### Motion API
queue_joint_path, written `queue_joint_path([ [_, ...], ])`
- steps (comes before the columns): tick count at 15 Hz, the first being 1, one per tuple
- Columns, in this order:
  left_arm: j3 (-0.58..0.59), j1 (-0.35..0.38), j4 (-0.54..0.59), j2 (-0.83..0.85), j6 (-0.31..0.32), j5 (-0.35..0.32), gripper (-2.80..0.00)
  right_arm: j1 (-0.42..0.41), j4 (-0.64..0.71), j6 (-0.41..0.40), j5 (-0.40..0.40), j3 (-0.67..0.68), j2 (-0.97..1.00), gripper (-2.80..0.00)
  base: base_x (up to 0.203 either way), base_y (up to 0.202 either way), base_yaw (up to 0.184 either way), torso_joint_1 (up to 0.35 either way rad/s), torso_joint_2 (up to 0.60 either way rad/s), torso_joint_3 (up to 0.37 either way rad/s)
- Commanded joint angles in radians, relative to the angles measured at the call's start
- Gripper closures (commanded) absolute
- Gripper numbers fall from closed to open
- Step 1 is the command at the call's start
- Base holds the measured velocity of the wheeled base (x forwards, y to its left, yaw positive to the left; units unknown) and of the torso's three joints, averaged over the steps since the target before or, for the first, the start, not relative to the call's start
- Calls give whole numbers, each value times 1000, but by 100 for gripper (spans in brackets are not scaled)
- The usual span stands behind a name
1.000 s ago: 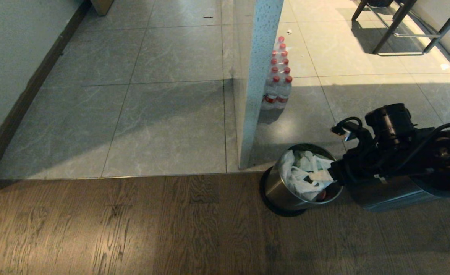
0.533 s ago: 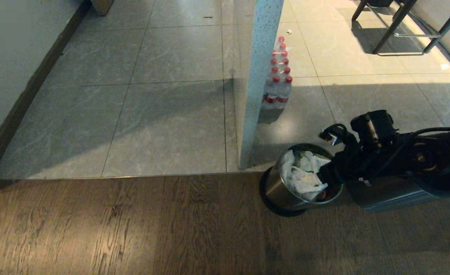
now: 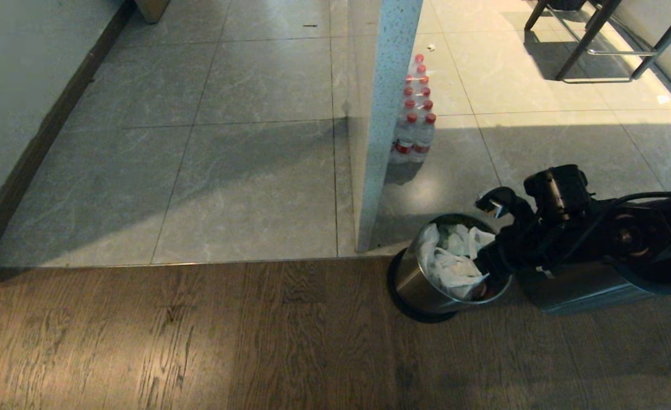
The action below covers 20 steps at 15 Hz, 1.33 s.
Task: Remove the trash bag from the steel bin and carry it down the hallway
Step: Pick up the trash bag
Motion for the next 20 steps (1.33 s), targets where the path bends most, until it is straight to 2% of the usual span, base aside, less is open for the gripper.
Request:
queue_joint_path([
  [1, 0, 0, 0, -2, -1, 0, 0, -9, -23, -21, -4, 9, -6, -280, 0, 0, 0, 0, 0, 0],
  [3, 0, 0, 0, -2, -1, 0, 0, -14, -33, -32, -33, 19, -10, -280, 0, 0, 0, 0, 0, 0],
  [7, 0, 0, 0, -2, -1, 0, 0, -14, -37, -88, -37, 24, -13, -280, 0, 0, 0, 0, 0, 0],
  [12, 1, 0, 0, -2, -1, 0, 0, -4, -44, -87, -35, 14, 56, -280, 0, 0, 0, 0, 0, 0],
  [16, 0, 0, 0, -2, -1, 0, 0, -1, -152, -89, -34, -17, 143, -280, 0, 0, 0, 0, 0, 0],
  [20, 0, 0, 0, -2, -1, 0, 0, -4, -180, -91, -33, -89, 225, -280, 0, 0, 0, 0, 0, 0],
])
